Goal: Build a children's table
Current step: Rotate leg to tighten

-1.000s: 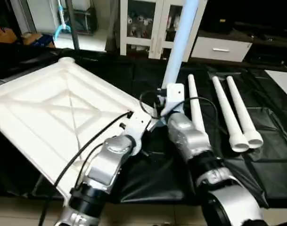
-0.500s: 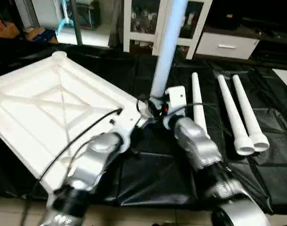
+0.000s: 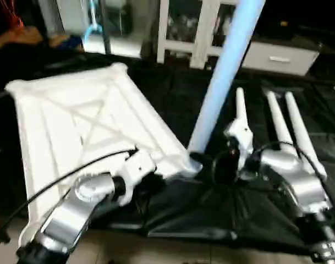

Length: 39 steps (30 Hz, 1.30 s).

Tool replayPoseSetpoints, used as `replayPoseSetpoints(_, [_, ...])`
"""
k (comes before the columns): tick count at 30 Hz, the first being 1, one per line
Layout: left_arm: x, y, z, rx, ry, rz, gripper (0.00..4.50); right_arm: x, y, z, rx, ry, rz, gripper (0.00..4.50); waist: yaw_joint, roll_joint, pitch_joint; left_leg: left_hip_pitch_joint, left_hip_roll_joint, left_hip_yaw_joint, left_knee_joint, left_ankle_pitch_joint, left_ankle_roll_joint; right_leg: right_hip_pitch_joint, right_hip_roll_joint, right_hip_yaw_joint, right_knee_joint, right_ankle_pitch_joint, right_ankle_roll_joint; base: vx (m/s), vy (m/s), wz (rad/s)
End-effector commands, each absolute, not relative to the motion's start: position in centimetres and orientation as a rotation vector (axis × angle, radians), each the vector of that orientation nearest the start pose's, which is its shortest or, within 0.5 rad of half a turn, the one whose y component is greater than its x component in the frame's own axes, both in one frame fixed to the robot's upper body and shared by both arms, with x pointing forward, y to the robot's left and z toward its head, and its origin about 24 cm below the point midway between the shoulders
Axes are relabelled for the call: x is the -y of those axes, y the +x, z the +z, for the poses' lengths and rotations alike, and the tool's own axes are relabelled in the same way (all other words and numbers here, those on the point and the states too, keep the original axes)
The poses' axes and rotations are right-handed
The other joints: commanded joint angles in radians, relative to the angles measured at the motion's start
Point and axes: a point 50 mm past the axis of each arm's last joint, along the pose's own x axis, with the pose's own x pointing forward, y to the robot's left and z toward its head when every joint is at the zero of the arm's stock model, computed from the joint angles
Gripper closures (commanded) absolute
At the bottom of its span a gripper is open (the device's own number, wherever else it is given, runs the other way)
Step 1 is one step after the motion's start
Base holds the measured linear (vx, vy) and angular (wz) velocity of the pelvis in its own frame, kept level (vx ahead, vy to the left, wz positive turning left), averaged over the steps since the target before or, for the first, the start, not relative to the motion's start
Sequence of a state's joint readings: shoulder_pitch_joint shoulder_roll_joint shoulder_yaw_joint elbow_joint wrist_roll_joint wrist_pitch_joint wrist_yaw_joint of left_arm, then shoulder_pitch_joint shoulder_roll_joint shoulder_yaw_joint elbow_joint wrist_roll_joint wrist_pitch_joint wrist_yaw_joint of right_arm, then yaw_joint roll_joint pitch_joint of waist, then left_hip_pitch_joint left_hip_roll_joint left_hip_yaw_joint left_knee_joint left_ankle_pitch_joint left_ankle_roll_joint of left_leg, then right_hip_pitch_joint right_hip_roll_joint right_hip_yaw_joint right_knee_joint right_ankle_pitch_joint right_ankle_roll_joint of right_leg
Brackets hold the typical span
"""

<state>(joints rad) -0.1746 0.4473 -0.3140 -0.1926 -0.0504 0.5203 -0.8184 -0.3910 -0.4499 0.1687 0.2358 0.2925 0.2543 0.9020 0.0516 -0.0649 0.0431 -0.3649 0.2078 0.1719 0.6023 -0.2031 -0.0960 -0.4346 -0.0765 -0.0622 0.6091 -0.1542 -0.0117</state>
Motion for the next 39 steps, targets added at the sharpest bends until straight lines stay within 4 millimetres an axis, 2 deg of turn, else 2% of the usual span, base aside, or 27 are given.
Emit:
replayPoseSetpoints(1, [-10.2,23.1,6.9,-0.315,0.318,-1.239,4.50,17.9,30.2,7.9,-0.251,-0.165,0.951,0.46,-0.001,0.004,-0.050,0.002,0.018,0.002,-0.076,-0.244,0.035,0.057,-0.043,0.039,-0.083,-0.360,-0.132,0.000,0.000,0.00])
replayPoseSetpoints(3, [-10.3,23.1,6.9,-0.312,0.328,-1.245,4.50,18.1,29.9,7.9,-0.262,-0.160,0.987,0.46,0.002,0.003,-0.052,0.004,0.018,0.002,-0.074,-0.239,0.037,0.057,-0.044,0.039,-0.084,-0.363,-0.127,0.000,0.000,0.00])
replayPoseSetpoints(5, [-10.4,23.1,6.9,-0.309,0.336,-1.248,4.50,18.2,29.7,7.8,-0.274,-0.149,1.024,0.60,0.008,0.004,-0.054,0.008,0.019,0.004,-0.072,-0.220,0.045,0.054,-0.043,0.041,-0.080,-0.324,-0.139,0.000,0.000,0.00])
replayPoseSetpoints(10, [-10.7,23.2,6.9,-0.310,0.340,-1.260,4.50,18.3,29.3,7.6,-0.290,-0.096,1.100,0.97,0.009,0.004,-0.054,0.001,0.020,0.003,-0.072,-0.192,0.051,0.060,-0.042,0.039,-0.072,-0.276,-0.160,0.000,0.000,0.00])
replayPoseSetpoints(15, [-10.7,23.0,7.0,-0.309,0.331,-1.277,4.50,17.8,28.8,7.0,-0.325,-0.050,1.167,1.39,0.010,0.005,-0.056,0.001,0.019,0.003,-0.071,-0.185,0.050,0.062,-0.043,0.038,-0.070,-0.262,-0.169,0.000,0.000,0.00])
replayPoseSetpoints(17, [-10.7,23.2,7.0,-0.307,0.333,-1.276,4.50,17.7,28.8,6.8,-0.335,-0.033,1.179,1.55,0.010,0.002,-0.056,0.001,0.020,0.003,-0.070,-0.179,0.052,0.063,-0.043,0.038,-0.069,-0.255,-0.172,0.000,0.000,0.00])
replayPoseSetpoints(21, [-10.8,23.2,7.0,-0.305,0.335,-1.276,4.50,17.7,28.8,6.8,-0.336,-0.015,1.192,1.83,0.011,0.004,-0.057,0.002,0.020,0.003,-0.069,-0.167,0.056,0.063,-0.043,0.038,-0.067,-0.242,-0.178,0.000,0.000,0.00])
replayPoseSetpoints(23, [-10.8,23.2,7.0,-0.305,0.335,-1.276,4.50,17.7,28.8,6.8,-0.336,-0.012,1.193,2.10,0.011,0.003,-0.057,0.001,0.019,0.003,-0.069,-0.166,0.055,0.064,-0.044,0.038,-0.067,-0.247,-0.176,0.000,0.000,0.00])
replayPoseSetpoints(29, [-10.8,23.3,6.8,-0.316,0.345,-1.269,4.50,17.5,28.9,6.5,-0.332,0.023,1.162,2.46,0.011,0.004,-0.058,0.001,0.019,0.002,-0.069,-0.169,0.048,0.064,-0.044,0.038,-0.068,-0.261,-0.171,0.000,0.000,0.00])
replayPoseSetpoints(31, [-10.8,23.3,6.6,-0.322,0.357,-1.261,4.50,17.5,29.1,6.3,-0.325,0.034,1.132,2.52,0.009,0.004,-0.057,0.001,0.019,0.003,-0.070,-0.178,0.045,0.063,-0.044,0.037,-0.070,-0.277,-0.166,0.000,0.000,0.00])
replayPoseSetpoints(35, [-10.9,24.3,5.8,-0.352,0.458,-1.174,4.50,16.7,30.7,5.6,-0.298,0.031,0.939,2.55,0.003,0.010,-0.054,0.003,0.019,0.000,-0.074,-0.219,0.024,0.057,-0.044,0.035,-0.080,-0.351,-0.144,0.000,0.000,0.00])
replayPoseSetpoints(36, [-10.9,24.6,5.7,-0.365,0.477,-1.148,4.50,16.4,31.0,5.4,-0.300,0.032,0.900,2.56,-0.003,0.007,-0.055,0.002,0.015,-0.004,-0.075,-0.253,0.004,0.060,-0.046,0.031,-0.084,-0.422,-0.115,0.000,0.000,0.00])
replayPoseSetpoints(39, [-10.5,25.3,5.6,-0.382,0.484,-1.097,4.50,15.4,31.7,4.8,-0.312,0.023,0.813,2.58,-0.010,0.008,-0.054,0.004,0.013,-0.006,-0.074,-0.272,-0.006,0.054,-0.046,0.031,-0.092,-0.472,-0.091,0.000,0.000,0.00])
